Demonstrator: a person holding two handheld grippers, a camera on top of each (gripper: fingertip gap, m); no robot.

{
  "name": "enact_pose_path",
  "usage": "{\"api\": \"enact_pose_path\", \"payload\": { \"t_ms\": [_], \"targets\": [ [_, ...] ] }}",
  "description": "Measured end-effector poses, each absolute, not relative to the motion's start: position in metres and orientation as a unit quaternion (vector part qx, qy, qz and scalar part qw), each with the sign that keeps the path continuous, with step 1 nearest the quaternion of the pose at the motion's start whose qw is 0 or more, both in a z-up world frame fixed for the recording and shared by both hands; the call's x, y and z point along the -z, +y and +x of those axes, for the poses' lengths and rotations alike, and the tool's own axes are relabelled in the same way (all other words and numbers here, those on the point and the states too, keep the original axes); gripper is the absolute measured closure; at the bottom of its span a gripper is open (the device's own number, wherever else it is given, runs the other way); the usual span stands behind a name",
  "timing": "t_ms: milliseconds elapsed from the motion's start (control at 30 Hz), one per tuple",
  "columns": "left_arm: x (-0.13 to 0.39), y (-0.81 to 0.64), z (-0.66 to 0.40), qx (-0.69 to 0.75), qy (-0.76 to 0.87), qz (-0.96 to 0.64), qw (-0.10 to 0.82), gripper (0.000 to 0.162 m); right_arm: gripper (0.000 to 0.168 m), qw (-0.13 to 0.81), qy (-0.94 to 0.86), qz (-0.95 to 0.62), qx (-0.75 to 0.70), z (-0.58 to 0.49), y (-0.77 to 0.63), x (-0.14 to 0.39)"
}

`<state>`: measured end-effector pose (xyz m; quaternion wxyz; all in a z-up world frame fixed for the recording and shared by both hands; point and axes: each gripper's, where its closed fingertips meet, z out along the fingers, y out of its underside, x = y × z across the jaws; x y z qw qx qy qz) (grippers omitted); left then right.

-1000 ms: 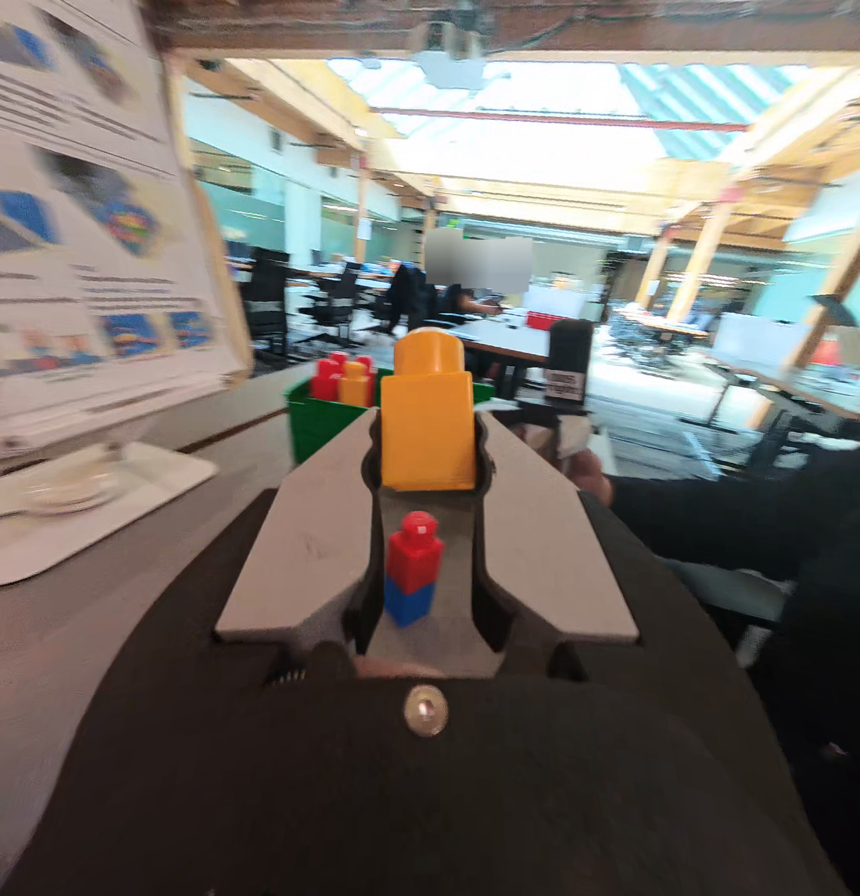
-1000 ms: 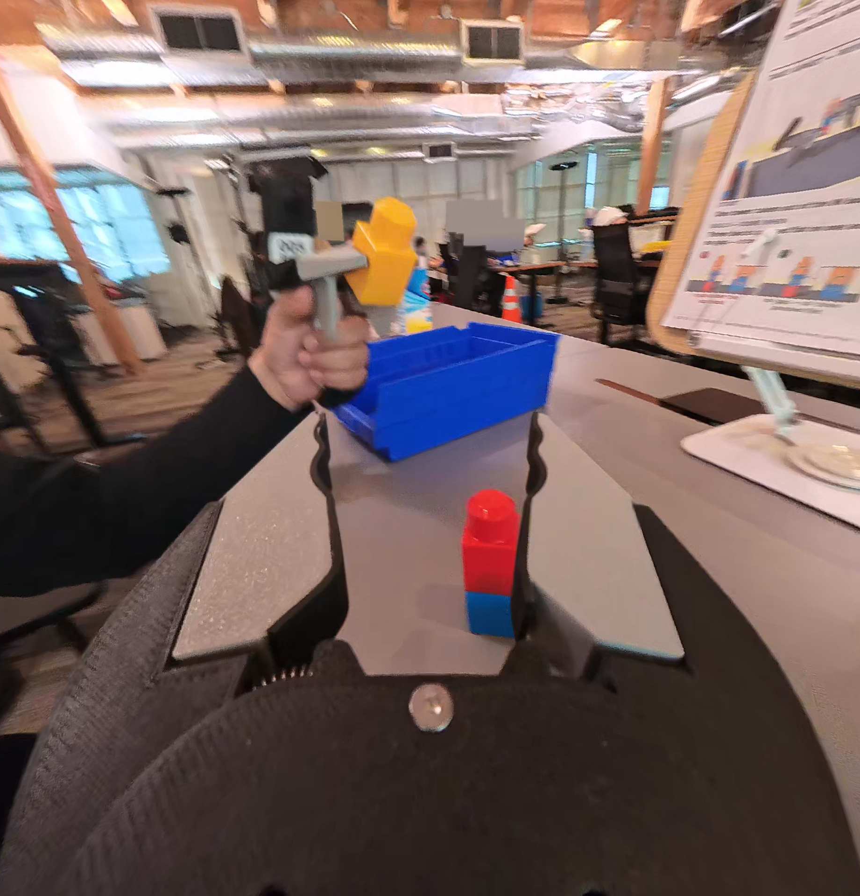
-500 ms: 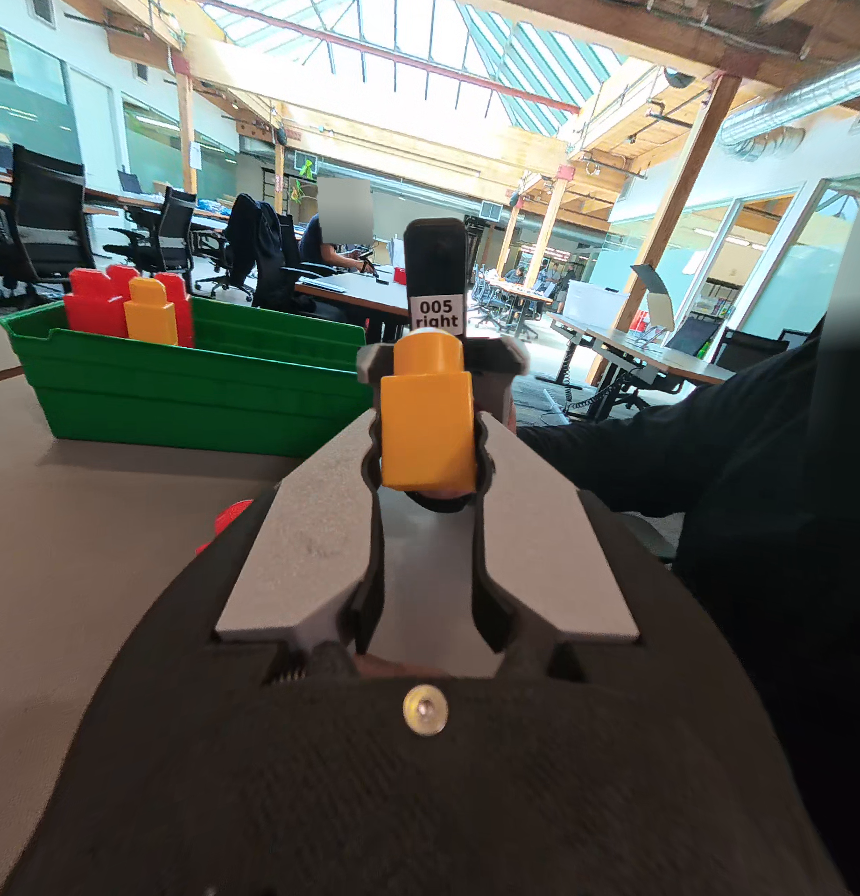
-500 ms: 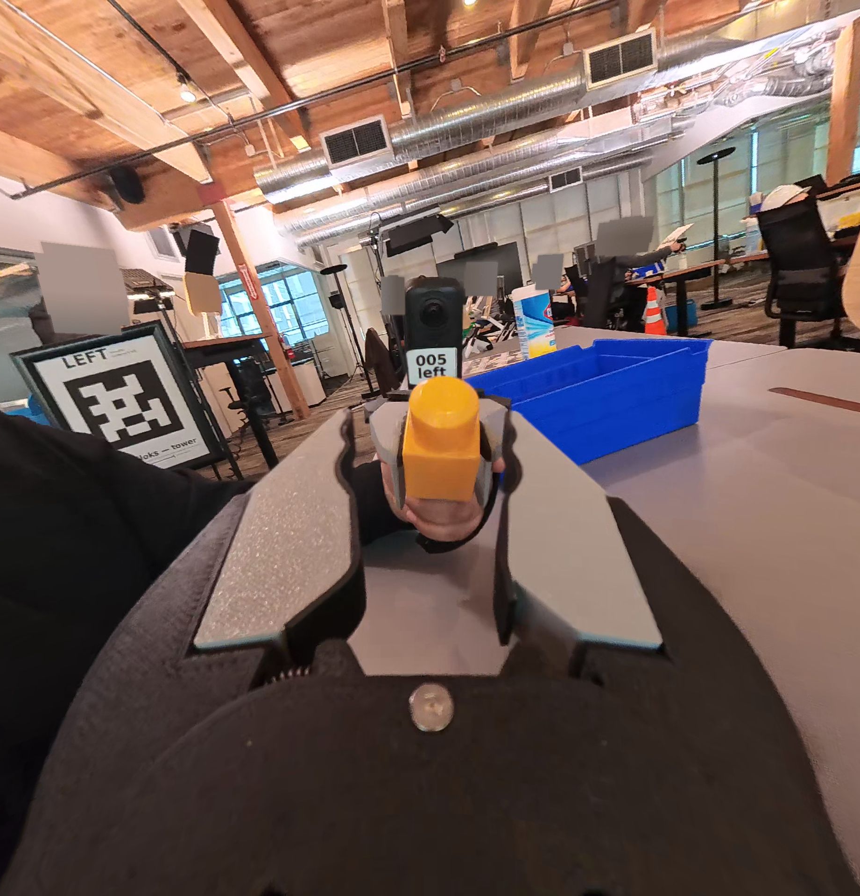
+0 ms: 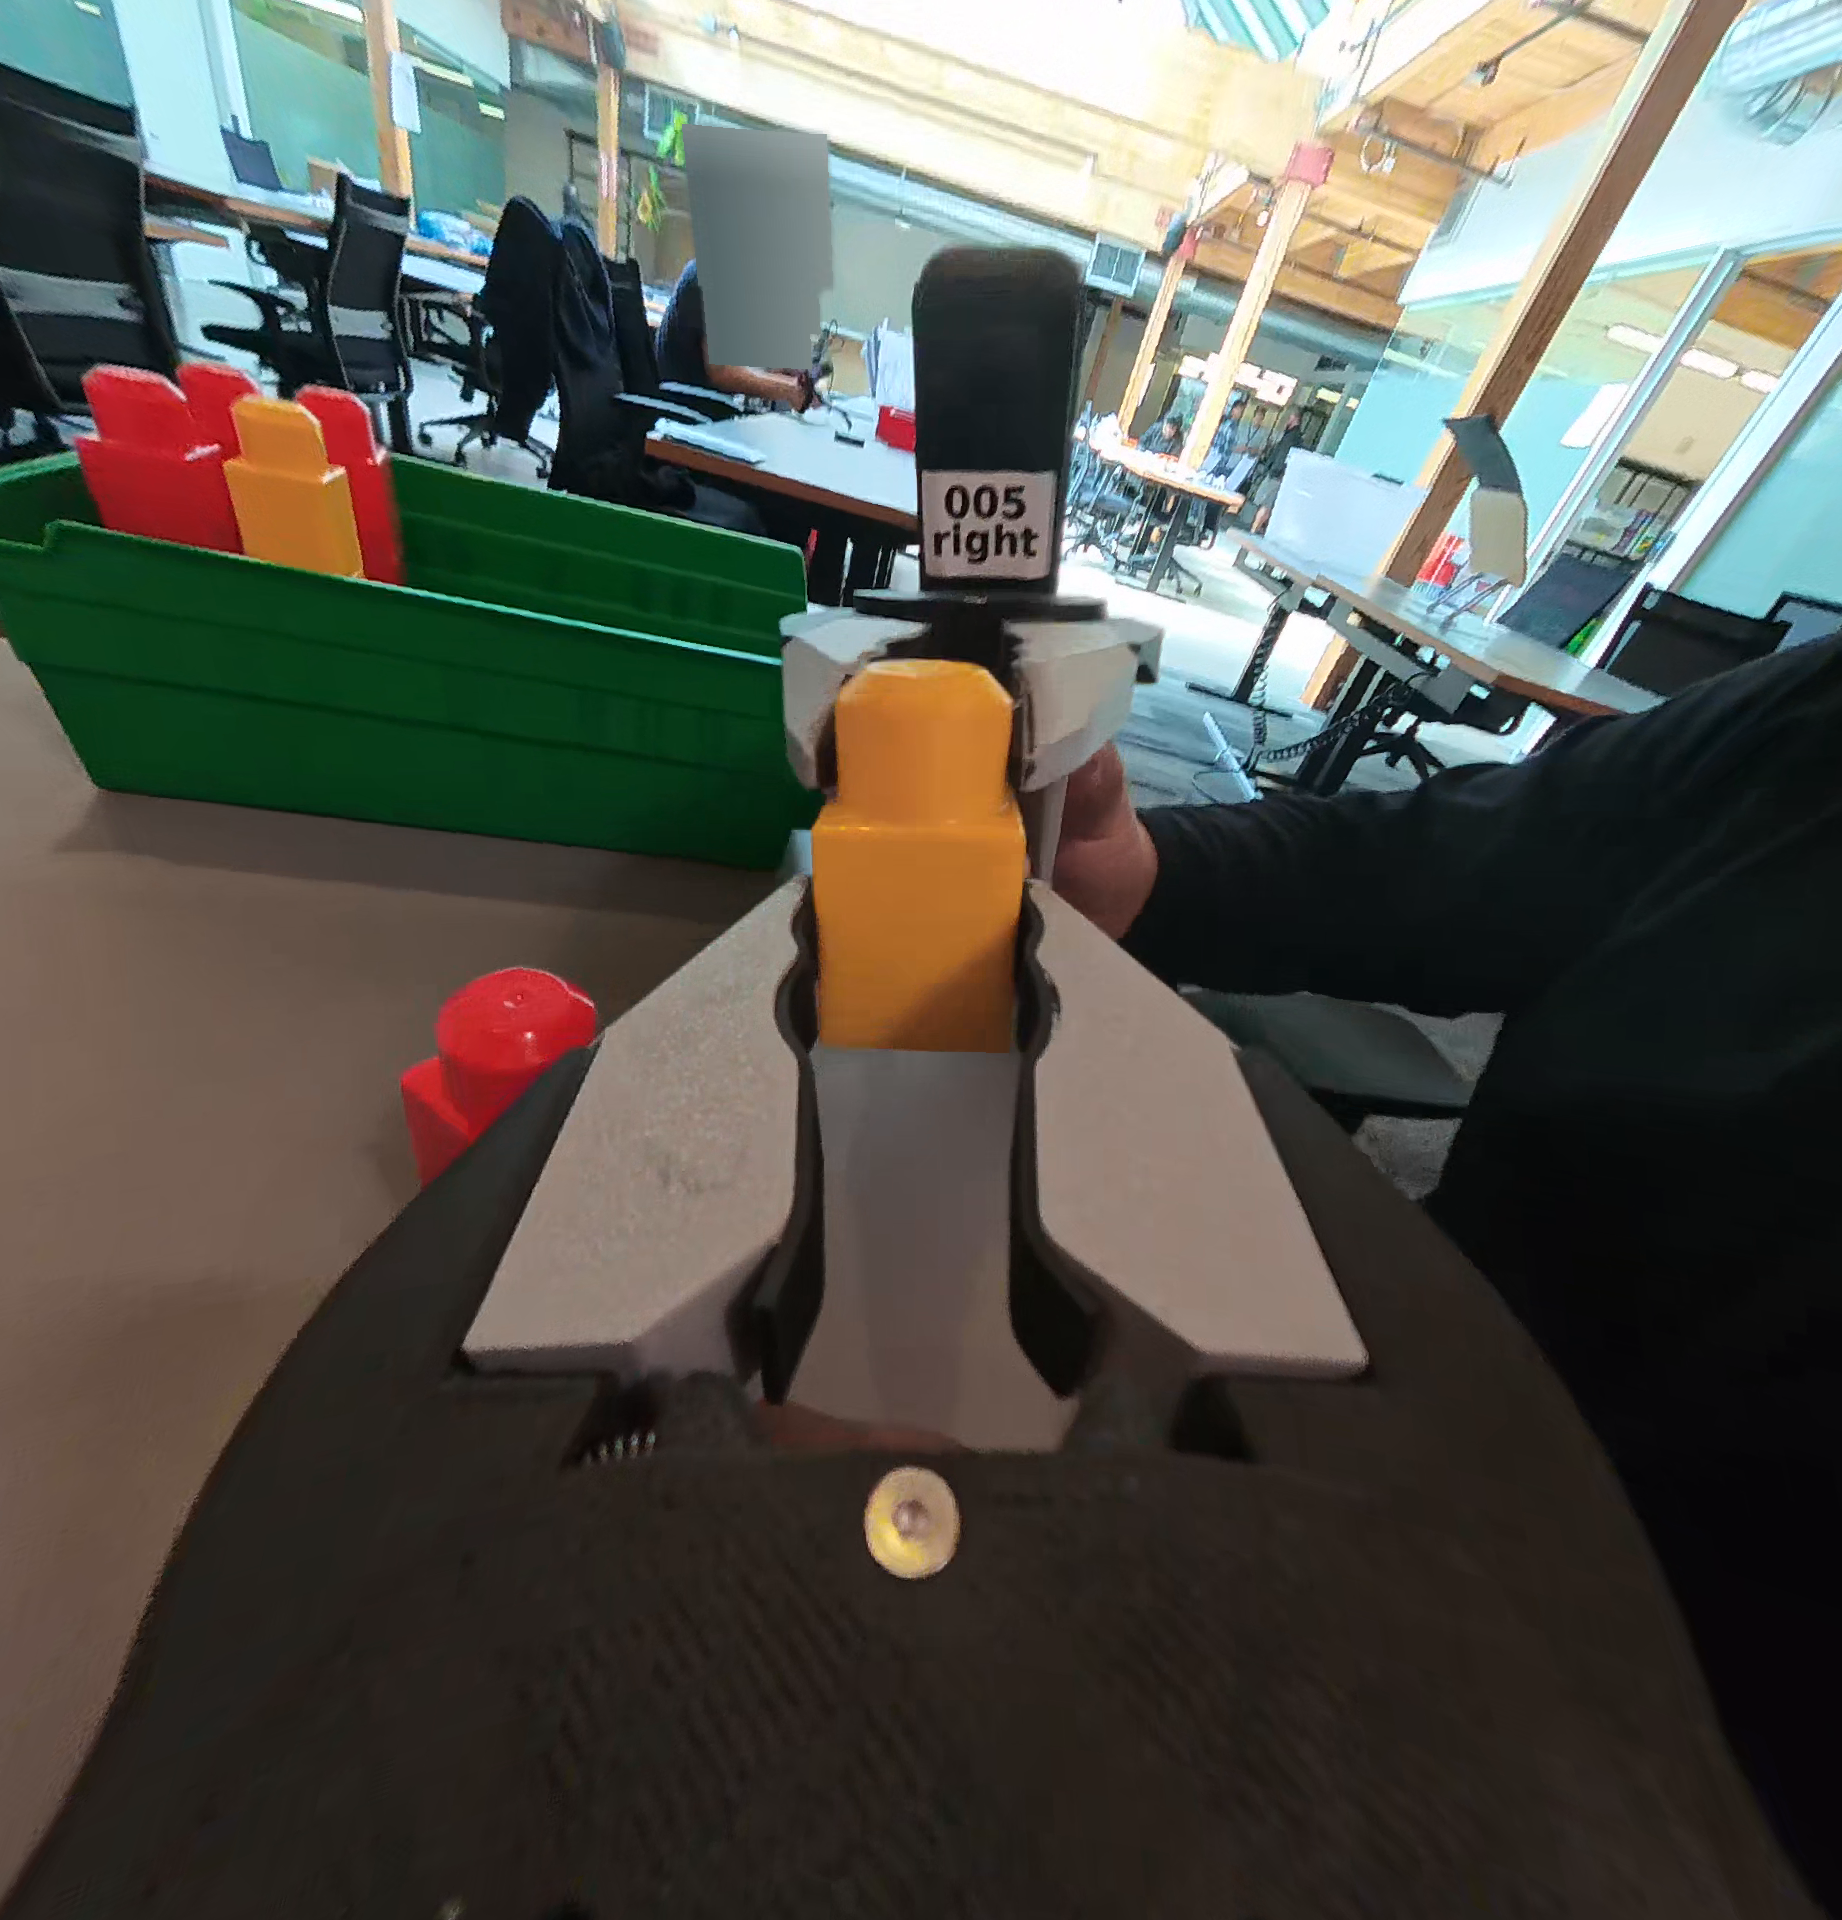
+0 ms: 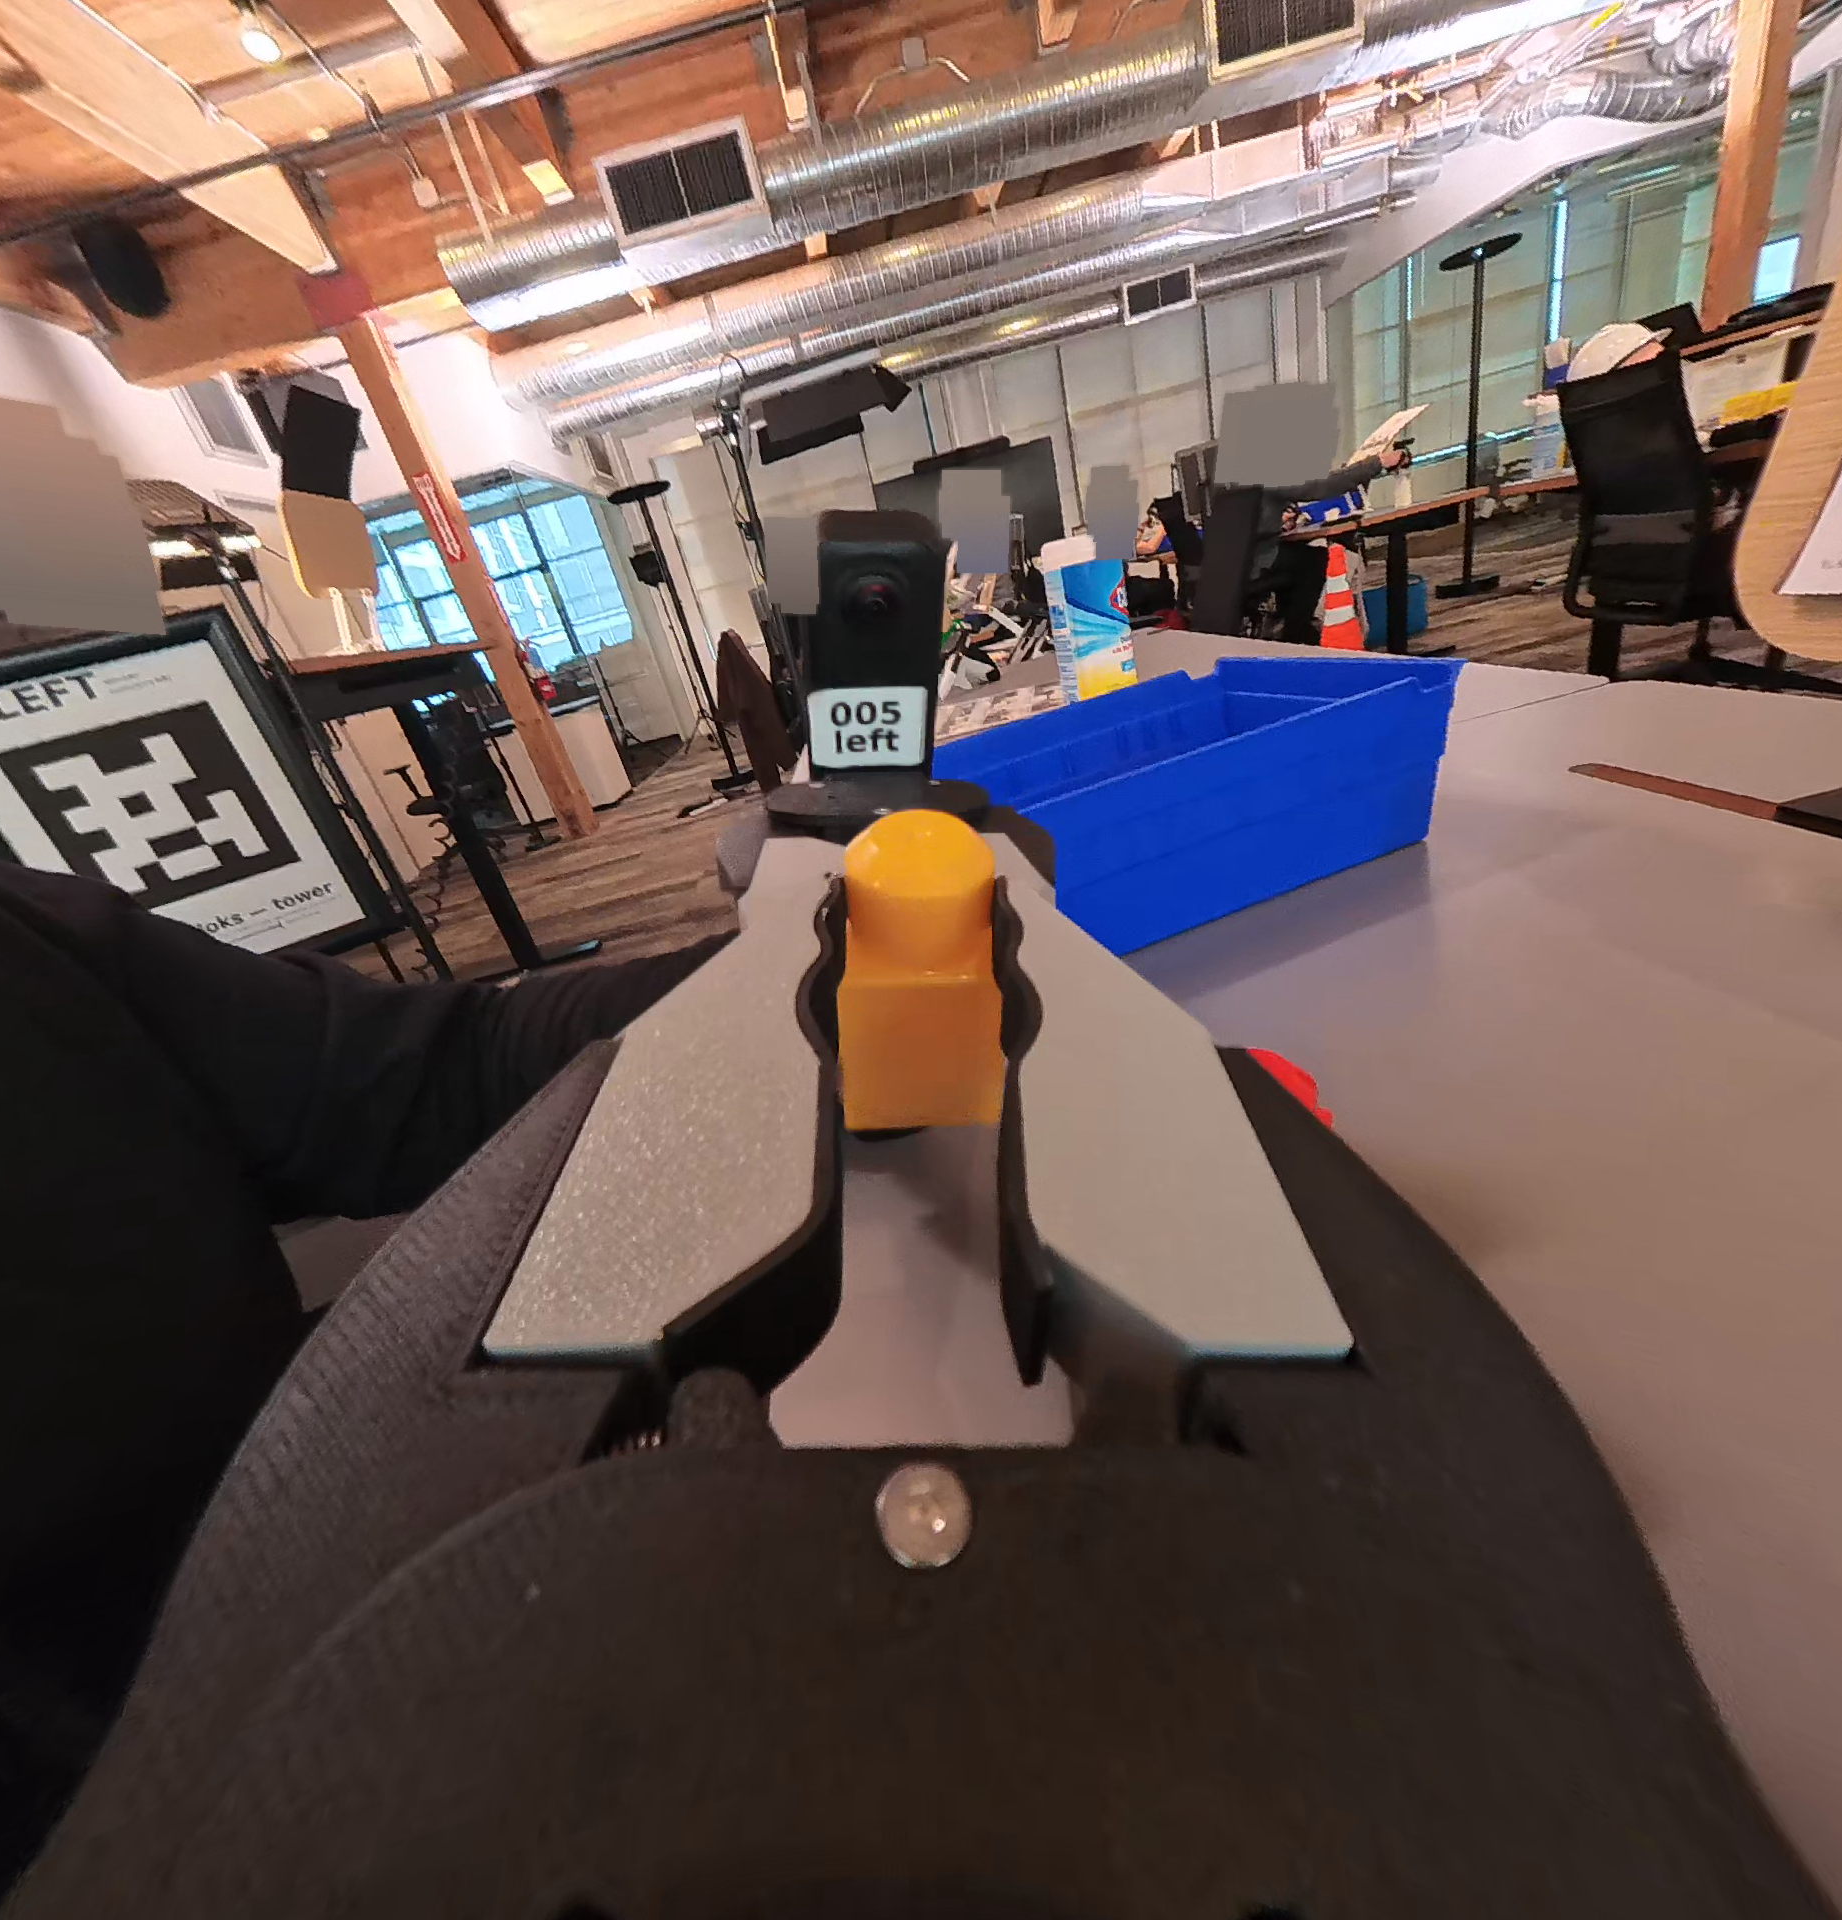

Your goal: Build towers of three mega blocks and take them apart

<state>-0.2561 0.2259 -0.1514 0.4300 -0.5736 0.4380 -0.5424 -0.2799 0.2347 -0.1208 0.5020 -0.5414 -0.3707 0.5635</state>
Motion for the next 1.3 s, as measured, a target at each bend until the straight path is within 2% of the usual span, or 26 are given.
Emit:
{"api": "enact_pose_path", "payload": {
  "t_ms": [233,867,1300],
  "targets": [
    [0.167,0.223,-0.250,0.513,0.465,-0.587,0.420,0.127,0.143,0.508,-0.400,-0.553,-0.526,-0.286,0.233,0.130],
    [0.179,0.207,-0.247,0.496,0.512,-0.582,0.390,0.127,0.140,0.429,-0.442,-0.553,-0.561,-0.291,0.215,0.143],
    [0.181,0.213,-0.249,0.500,0.493,-0.601,0.382,0.125,0.141,0.453,-0.457,-0.573,-0.508,-0.289,0.222,0.147]
  ]
}}
